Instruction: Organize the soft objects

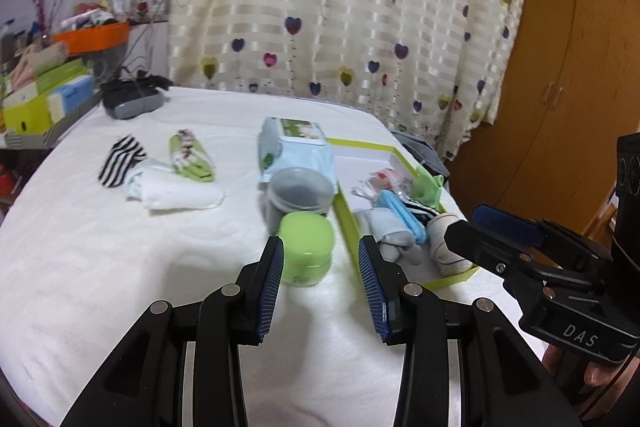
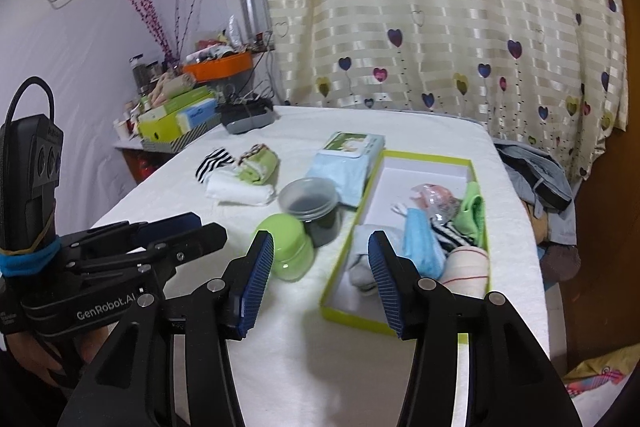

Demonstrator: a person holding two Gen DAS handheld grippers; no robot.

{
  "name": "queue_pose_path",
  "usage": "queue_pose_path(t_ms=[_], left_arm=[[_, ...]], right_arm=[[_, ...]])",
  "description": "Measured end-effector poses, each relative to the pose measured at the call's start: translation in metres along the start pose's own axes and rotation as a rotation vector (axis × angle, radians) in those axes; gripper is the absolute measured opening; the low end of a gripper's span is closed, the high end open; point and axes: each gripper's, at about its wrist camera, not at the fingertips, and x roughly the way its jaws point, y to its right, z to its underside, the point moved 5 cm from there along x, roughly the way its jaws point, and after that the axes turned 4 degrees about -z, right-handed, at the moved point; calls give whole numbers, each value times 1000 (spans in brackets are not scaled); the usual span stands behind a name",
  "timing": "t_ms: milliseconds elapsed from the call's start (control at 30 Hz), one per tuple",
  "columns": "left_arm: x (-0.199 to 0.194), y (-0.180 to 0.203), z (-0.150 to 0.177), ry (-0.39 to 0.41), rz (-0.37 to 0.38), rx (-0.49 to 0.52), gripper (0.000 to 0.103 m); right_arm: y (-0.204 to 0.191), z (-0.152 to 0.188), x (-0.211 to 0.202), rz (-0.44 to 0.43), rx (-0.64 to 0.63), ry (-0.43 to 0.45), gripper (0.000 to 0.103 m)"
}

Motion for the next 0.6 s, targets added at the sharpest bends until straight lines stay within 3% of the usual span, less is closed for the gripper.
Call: queue_pose_path(t_ms=[600], left_arm=[[-8,-30,2,11,-21,-48,38]], right_arm=[[-34,-2,15,-32,-62,-38,51]])
